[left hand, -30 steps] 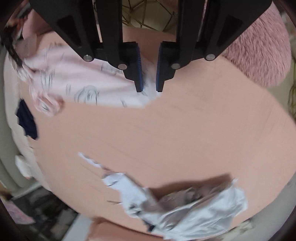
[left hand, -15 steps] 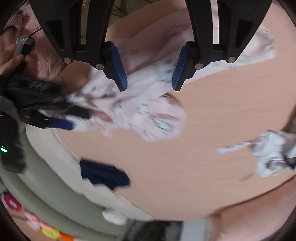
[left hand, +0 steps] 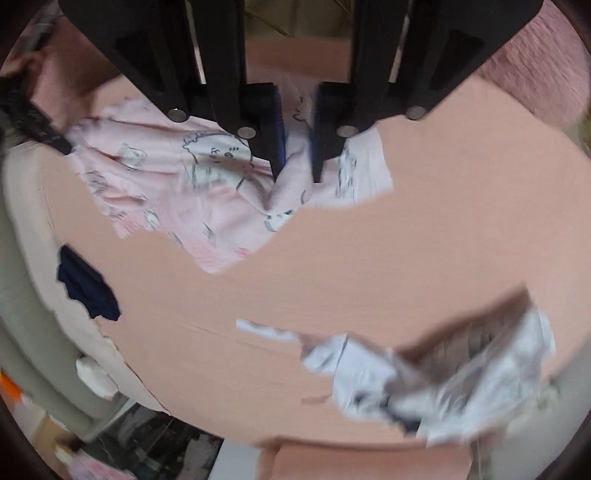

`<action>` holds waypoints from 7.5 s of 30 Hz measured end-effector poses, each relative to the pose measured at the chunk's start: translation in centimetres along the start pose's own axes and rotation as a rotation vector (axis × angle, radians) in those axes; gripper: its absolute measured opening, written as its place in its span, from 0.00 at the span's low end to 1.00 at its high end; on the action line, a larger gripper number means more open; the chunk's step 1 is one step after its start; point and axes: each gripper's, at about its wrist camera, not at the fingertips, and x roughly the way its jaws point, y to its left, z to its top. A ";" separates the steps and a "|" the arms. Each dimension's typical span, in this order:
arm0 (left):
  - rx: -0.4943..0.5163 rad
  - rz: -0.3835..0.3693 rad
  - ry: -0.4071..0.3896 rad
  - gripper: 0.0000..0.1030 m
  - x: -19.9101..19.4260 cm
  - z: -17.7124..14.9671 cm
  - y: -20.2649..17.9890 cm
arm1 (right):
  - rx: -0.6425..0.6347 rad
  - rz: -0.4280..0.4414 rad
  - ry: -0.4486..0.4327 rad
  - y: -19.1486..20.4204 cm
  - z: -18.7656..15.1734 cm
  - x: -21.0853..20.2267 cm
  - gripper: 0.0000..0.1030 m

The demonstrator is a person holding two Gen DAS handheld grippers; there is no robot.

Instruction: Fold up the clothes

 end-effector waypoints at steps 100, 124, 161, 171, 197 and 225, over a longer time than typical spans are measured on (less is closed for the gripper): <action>0.189 -0.274 0.083 0.12 6.0 -5.4 -17.5 | 0.051 0.355 0.110 1.6 -4.3 2.6 0.14; 0.032 -0.142 0.002 0.10 2.8 -3.2 -6.7 | -0.165 0.471 0.212 16.0 5.4 8.5 0.13; 0.175 -0.263 -0.107 0.22 -1.6 -1.6 -7.1 | 0.059 0.129 -0.106 1.3 -1.2 -1.5 0.34; 0.235 -0.102 0.072 0.28 4.5 -2.2 -9.4 | -0.098 -0.040 0.019 2.4 1.3 4.2 0.46; 0.136 -0.086 0.099 0.19 4.0 -6.7 -5.9 | -0.130 -0.024 0.008 -0.2 -4.1 0.2 0.46; 0.097 -0.199 0.098 0.23 4.8 -6.6 -4.3 | -0.047 0.021 -0.054 0.2 -2.9 1.5 0.28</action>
